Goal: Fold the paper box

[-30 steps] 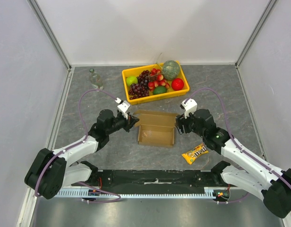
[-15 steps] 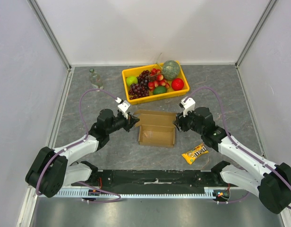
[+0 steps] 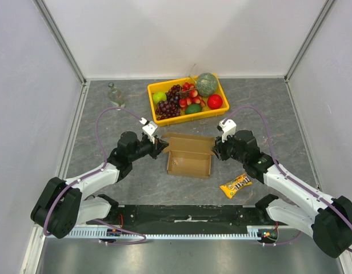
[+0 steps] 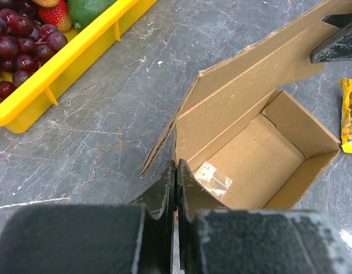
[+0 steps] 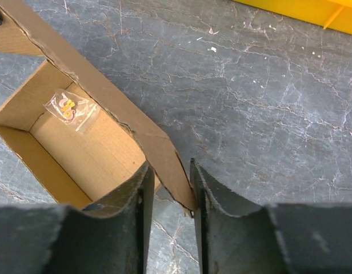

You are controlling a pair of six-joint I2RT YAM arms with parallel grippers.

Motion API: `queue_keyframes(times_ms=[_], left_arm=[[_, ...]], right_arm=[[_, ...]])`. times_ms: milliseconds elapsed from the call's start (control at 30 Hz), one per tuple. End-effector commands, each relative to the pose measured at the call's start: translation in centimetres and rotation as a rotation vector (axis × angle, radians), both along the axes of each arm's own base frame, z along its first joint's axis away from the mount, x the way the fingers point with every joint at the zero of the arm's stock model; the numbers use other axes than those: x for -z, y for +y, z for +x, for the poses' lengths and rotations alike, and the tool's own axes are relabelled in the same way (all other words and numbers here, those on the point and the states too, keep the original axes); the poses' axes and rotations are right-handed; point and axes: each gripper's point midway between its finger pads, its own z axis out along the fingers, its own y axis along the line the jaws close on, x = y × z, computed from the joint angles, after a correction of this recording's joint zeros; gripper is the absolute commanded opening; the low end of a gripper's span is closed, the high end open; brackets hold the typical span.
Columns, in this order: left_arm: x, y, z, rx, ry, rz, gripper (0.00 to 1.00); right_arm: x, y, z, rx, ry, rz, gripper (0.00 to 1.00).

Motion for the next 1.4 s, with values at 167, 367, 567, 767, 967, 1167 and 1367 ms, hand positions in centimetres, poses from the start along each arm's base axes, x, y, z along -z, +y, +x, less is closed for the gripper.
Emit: queue_keyframes(times_ms=[167,367,567,767,967,1167,1367], left_arm=[[-2.9,-0.2,1.0,-0.025,-0.065,-0.061,0.02],[-4.0,-0.4,0.8,-0.057,-0.025,-0.151,0.06],[-4.9,-0.5,1.0,-0.094,-0.005,-0.236,0.12],[-4.6,-0.8,1.1,-0.114,0.017,-0.274,0.13],[-4.0,-1.7,1.3,-0.13,0.022,-0.271,0.13],[-3.6,-2.5,1.3,-0.159,0.017,-0.274,0.13],[-4.3,-3.5,0.9,-0.168,-0.026,-0.301,0.13]], right_arm=[[-0.5,-0.2,0.1,0.045,0.011,0.04,0.25],[-1.8,0.7,0.6,0.063,-0.016,0.145,0.23],[-4.1,0.3,1.7,0.16,-0.076,0.249,0.21],[-5.2,0.5,2.4,0.191,-0.101,0.305,0.18],[-5.1,0.7,3.0,0.226,-0.106,0.324,0.17],[-4.7,1.1,2.9,0.252,-0.117,0.321,0.17],[-4.6,1.3,2.8,0.308,-0.156,0.342,0.17]])
